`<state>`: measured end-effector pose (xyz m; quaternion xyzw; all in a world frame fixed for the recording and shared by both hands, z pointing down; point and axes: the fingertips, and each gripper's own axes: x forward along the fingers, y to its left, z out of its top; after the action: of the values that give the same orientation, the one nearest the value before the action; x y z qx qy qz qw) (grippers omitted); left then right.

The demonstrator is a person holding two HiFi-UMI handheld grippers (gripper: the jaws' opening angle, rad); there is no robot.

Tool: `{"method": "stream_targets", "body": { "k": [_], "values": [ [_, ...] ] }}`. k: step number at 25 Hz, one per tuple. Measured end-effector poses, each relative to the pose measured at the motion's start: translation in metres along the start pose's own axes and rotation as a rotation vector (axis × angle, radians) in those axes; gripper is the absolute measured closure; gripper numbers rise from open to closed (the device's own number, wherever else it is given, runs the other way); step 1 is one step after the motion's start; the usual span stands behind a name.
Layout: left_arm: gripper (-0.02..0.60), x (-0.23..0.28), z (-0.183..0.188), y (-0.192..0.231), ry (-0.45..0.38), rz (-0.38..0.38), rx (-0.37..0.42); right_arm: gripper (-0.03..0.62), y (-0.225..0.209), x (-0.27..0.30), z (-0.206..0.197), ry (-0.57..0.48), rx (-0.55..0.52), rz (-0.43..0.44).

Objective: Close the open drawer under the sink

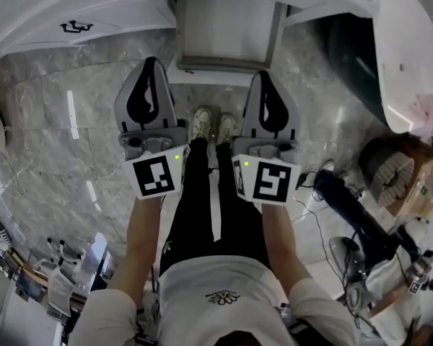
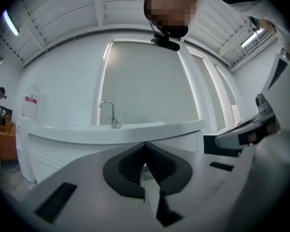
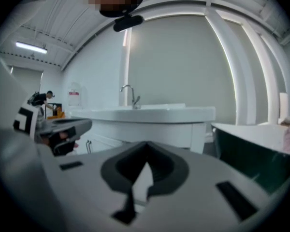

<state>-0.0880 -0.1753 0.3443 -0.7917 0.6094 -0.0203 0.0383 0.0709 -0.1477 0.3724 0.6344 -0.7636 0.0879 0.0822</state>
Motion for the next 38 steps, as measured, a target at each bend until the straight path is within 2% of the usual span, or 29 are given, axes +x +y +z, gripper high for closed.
{"method": "stream_targets", "body": {
  "k": [6,13,21,28,37,38],
  "values": [
    [0.561,-0.017,-0.055,-0.003,0.068,0.006,-0.002,0.565,0.005,-0.008,-0.062,0.053,0.011,-0.032],
    [0.561,-0.033,-0.087,-0.015,0.121,-0.027,0.009,0.565,0.015,-0.02,-0.115,0.136,0.022,-0.042],
    [0.561,-0.042,-0.096,-0.014,0.134,-0.042,0.024,0.565,0.025,-0.031,-0.149,0.195,-0.041,-0.01],
    [0.561,-0.047,-0.091,-0.011,0.125,-0.028,0.017,0.565,0.031,-0.022,-0.17,0.249,-0.026,-0.019],
    [0.561,-0.057,-0.097,-0.002,0.145,-0.012,0.018,0.558,0.034,-0.005,-0.227,0.393,0.125,-0.037],
    [0.561,-0.058,-0.099,-0.001,0.146,-0.012,0.02,0.515,0.033,0.002,-0.232,0.409,0.135,-0.037]
  ]
}}
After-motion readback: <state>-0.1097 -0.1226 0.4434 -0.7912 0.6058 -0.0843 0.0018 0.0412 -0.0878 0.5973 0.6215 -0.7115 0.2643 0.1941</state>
